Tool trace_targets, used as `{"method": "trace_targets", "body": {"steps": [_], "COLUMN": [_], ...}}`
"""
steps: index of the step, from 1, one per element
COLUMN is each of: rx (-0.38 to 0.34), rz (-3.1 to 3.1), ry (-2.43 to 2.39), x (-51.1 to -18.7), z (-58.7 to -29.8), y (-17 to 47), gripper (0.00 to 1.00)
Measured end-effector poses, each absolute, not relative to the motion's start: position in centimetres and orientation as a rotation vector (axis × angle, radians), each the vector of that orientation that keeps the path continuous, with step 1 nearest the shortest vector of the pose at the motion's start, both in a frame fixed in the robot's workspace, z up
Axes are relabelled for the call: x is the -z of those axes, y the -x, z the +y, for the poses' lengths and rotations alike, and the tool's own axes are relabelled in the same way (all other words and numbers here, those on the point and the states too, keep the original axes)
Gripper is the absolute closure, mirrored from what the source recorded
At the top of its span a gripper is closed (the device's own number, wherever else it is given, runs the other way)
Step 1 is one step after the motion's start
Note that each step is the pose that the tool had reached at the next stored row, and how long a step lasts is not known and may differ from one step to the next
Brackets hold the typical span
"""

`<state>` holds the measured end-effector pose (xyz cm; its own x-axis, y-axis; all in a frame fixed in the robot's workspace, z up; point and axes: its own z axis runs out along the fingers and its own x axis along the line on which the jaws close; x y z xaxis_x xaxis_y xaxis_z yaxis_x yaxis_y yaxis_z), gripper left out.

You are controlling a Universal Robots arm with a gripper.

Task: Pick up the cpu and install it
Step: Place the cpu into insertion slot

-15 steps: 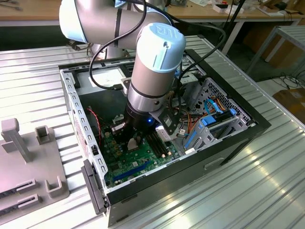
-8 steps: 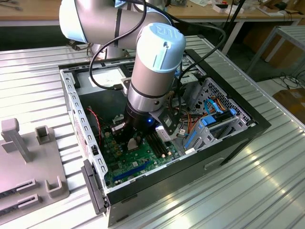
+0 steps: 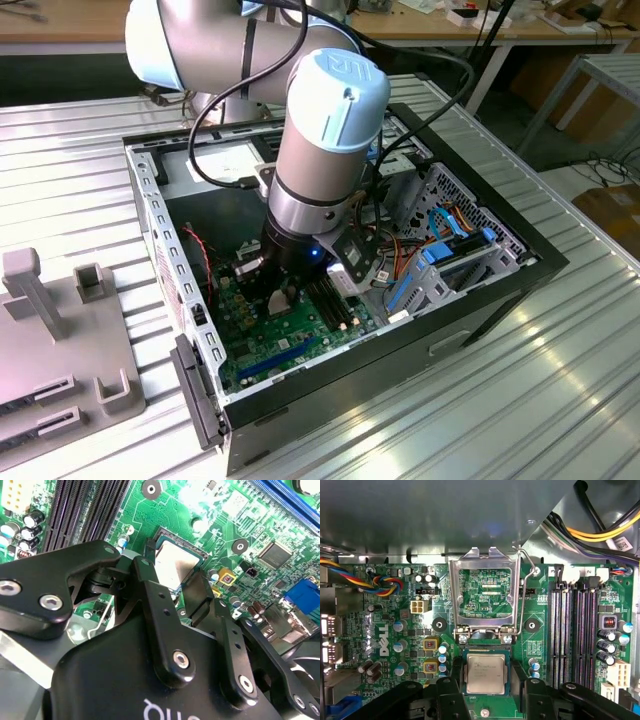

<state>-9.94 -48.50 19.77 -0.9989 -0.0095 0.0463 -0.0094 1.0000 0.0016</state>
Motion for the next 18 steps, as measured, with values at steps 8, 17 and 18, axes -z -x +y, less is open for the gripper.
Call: {"method": "trace_targets", "body": {"steps": [8,17,18], "rx": [0.002,0.003,0.003], "rz": [-3.095,-3.095,-3.095], "ry": [-0.014,-0.014,-0.014], "x": [-19.75,-19.74,-19.74], "z": [-48.49,-48.49,-48.49], "y": [9.94,9.92,9.90], "gripper": [0.53,0.53,0.53]}}
